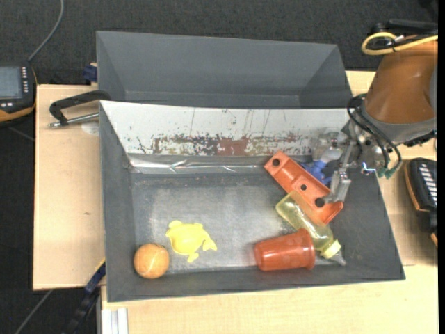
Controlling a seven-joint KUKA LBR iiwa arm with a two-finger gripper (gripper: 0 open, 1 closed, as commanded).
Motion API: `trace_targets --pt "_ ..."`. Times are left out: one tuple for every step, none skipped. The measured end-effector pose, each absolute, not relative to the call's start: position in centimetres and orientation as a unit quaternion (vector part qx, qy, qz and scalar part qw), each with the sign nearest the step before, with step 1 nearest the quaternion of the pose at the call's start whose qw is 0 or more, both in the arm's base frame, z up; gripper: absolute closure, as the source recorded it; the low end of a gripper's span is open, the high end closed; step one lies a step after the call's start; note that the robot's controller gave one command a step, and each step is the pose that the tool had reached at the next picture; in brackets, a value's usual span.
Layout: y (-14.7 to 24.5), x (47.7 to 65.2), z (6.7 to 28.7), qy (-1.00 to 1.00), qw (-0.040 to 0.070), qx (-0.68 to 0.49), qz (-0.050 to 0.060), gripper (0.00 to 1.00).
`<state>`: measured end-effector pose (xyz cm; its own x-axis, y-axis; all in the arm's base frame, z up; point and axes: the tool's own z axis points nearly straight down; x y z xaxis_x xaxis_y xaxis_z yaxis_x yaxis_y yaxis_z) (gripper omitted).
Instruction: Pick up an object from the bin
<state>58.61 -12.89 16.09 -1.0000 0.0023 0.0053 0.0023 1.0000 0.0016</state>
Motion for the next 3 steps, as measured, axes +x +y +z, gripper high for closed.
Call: trace_targets --pt "-12.9 58.8 16.6 -1.000 -0.001 0.000 0.000 0.00" --pt "-13.2 58.1 12.5 -1.000 -0.004 0.010 0.000 0.00" --pt "-12.3 59.1 7.3 -1.000 -0.003 0.007 -0.001 1.00"
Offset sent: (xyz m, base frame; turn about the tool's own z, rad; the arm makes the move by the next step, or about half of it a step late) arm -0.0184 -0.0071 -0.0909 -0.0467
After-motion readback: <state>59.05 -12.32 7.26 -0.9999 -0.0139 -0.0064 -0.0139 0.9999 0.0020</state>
